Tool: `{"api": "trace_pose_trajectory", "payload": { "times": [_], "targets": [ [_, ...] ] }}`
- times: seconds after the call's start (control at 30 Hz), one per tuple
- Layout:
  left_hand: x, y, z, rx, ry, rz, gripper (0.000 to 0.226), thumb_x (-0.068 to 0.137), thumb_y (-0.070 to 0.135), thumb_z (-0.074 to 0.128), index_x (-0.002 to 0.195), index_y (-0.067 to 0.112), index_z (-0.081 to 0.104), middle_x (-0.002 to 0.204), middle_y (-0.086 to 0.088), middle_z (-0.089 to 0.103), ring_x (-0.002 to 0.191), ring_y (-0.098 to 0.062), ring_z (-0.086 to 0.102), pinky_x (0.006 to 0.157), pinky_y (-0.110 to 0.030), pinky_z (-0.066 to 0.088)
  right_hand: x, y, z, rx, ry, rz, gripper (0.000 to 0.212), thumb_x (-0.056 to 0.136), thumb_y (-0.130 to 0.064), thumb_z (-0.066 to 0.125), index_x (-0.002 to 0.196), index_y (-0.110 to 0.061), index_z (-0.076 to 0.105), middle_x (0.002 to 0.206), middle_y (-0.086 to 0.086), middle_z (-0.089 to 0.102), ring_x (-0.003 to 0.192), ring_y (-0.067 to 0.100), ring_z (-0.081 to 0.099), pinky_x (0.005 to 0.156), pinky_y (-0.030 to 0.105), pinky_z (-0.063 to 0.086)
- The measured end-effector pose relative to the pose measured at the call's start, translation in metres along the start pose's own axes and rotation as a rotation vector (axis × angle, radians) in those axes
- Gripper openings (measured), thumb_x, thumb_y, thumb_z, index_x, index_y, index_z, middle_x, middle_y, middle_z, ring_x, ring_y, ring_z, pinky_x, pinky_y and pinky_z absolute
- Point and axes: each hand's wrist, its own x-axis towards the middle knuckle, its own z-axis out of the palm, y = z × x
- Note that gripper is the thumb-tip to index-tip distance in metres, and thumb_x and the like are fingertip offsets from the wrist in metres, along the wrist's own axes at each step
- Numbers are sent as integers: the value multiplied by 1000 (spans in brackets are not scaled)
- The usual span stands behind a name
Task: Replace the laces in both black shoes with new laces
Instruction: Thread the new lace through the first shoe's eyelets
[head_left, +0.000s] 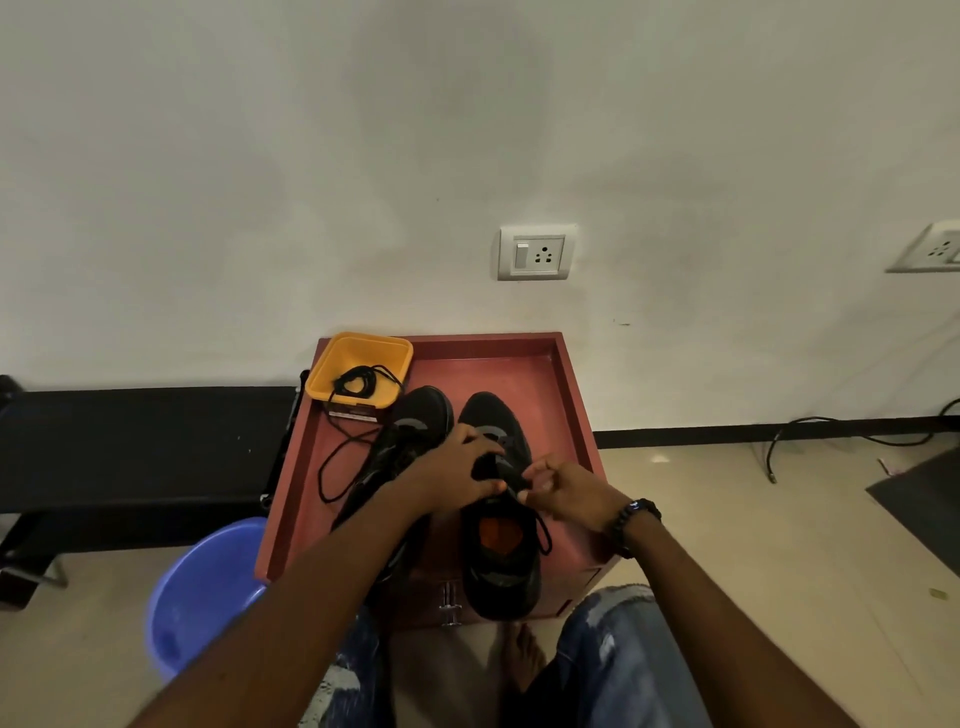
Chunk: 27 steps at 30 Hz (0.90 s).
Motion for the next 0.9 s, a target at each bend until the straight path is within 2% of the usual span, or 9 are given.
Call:
{"api": "trace_pose_trajectory", "payload": {
  "times": [0.1, 0.23, 0.33, 0.43, 0.57, 0.67, 0.77, 0.83, 0.9],
  "targets": [
    [0, 2, 11, 93, -43, 16, 56, 90, 44, 66, 141, 33, 45, 154, 2, 18, 131, -23, 44, 108, -42, 43, -4, -6, 7, -134, -11, 63, 39, 90, -21, 70, 121, -21, 47, 92, -5, 57, 80, 7, 54, 67, 21, 43],
    [-3, -1, 18, 93, 47, 5, 44, 94, 42, 60, 136, 42, 49, 155, 6, 21, 132, -22, 45, 104, -45, 46, -5, -6, 0, -20, 6, 11, 27, 92, -13, 63, 116, -20, 52, 93, 4, 66, 81, 15, 64, 80, 37, 57],
    [-3, 0, 21, 110, 57, -5, 40, 96, 40, 56, 135, 47, 48, 155, 5, 22, 132, -22, 46, 101, -47, 47, -11, -15, -17, 239, 120, -23, 20, 95, -17, 60, 115, -17, 58, 90, 2, 69, 71, 7, 63, 63, 22, 51],
    [-1, 4, 22, 94, 79, -33, 38, 97, 40, 54, 134, 45, 50, 156, 6, 24, 133, -21, 45, 103, -47, 46, -15, -23, -36, 431, 272, -34, 13, 96, -22, 62, 104, -14, 68, 78, -2, 63, 58, 6, 49, 56, 22, 44],
    [3, 5, 23, 93, 77, -34, 37, 96, 42, 54, 133, 45, 52, 155, 8, 25, 133, -20, 44, 104, -46, 45, -24, -38, -61, 520, 454, -66, 13, 96, -20, 62, 103, -10, 69, 81, 3, 64, 48, 4, 38, 43, 18, 33],
    [6, 5, 22, 33, 55, -63, 37, 94, 44, 53, 132, 45, 54, 155, 9, 25, 136, -21, 41, 109, -48, 40, -31, -47, -68, 529, 463, -95, 13, 96, -17, 62, 103, -10, 70, 83, 3, 68, 50, 5, 37, 41, 17, 30],
    [7, 6, 23, -29, 59, -102, 39, 95, 56, 47, 130, 45, 56, 155, 10, 26, 138, -21, 39, 111, -51, 36, -33, -60, -67, 558, 440, -152, 15, 98, -12, 56, 104, -11, 70, 80, 2, 70, 51, 6, 39, 40, 16, 29],
    [8, 8, 25, -34, 76, -111, 45, 93, 66, 44, 130, 42, 58, 154, 9, 27, 137, -20, 40, 109, -49, 38, -32, -68, -62, 567, 427, -180, 16, 98, -9, 55, 106, -10, 69, 80, 3, 70, 50, 5, 40, 41, 16, 29],
    [8, 10, 27, -27, 114, -114, 44, 94, 64, 47, 129, 39, 60, 152, 10, 30, 134, -18, 42, 106, -45, 42, -31, -71, -58, 585, 435, -194, 17, 97, -8, 56, 107, -11, 69, 79, 5, 68, 51, 5, 41, 42, 16, 30]
  ]
}}
